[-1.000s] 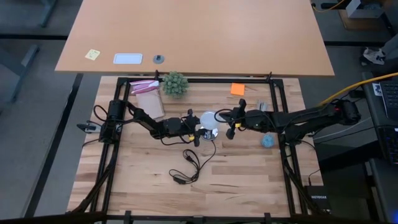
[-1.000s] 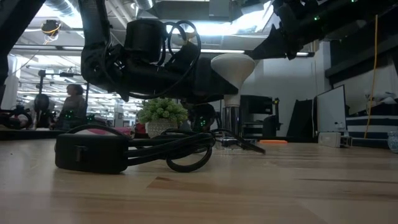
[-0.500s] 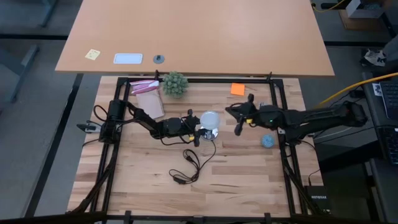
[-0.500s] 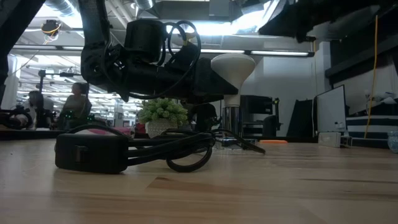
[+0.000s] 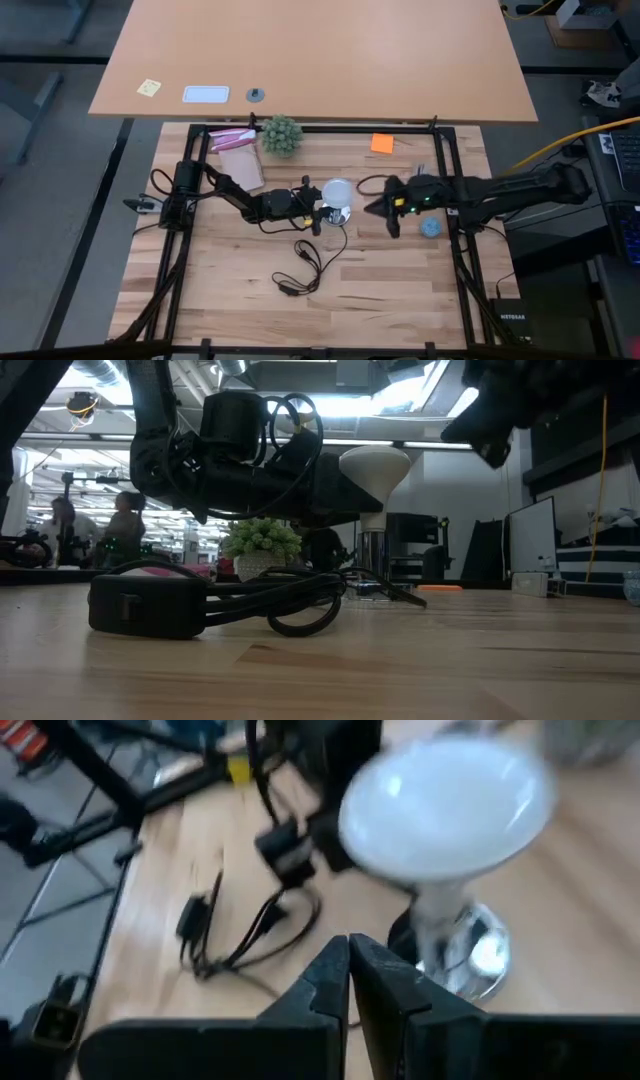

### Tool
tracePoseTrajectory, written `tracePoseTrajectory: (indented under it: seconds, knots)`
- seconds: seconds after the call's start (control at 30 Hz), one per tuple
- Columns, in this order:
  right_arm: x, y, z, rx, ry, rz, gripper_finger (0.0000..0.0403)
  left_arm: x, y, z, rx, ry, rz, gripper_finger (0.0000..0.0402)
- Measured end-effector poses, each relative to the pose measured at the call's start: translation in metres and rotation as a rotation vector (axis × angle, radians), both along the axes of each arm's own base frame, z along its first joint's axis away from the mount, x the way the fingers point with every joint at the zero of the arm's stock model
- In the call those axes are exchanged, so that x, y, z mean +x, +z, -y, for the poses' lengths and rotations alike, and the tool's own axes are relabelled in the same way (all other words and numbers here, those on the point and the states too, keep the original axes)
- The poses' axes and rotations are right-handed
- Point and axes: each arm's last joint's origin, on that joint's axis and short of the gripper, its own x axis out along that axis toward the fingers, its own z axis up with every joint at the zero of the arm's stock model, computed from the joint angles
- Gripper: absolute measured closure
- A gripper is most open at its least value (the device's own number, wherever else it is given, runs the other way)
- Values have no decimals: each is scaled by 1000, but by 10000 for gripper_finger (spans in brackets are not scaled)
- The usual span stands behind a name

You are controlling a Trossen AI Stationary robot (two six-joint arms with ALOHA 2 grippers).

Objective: Screw lightbulb
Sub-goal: Insert the lightbulb into the lamp

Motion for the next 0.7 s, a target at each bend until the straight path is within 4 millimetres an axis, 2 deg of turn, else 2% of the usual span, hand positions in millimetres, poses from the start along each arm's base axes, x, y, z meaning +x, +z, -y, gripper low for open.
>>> tracePoseTrajectory:
  seconds: [0.17,0.3,0.53,0.7]
  knots:
    - [17,-25,-3,52,68,-125,379,0,0,0,0,0,0,245]
    - [24,-35,-4,64,87,-170,379,0,0,0,0,0,0,245]
    - [26,-33,-3,34,46,-132,379,0,0,0,0,0,0,245]
    - [26,-34,-3,-59,127,-137,379,0,0,-2,-1,5,0,245]
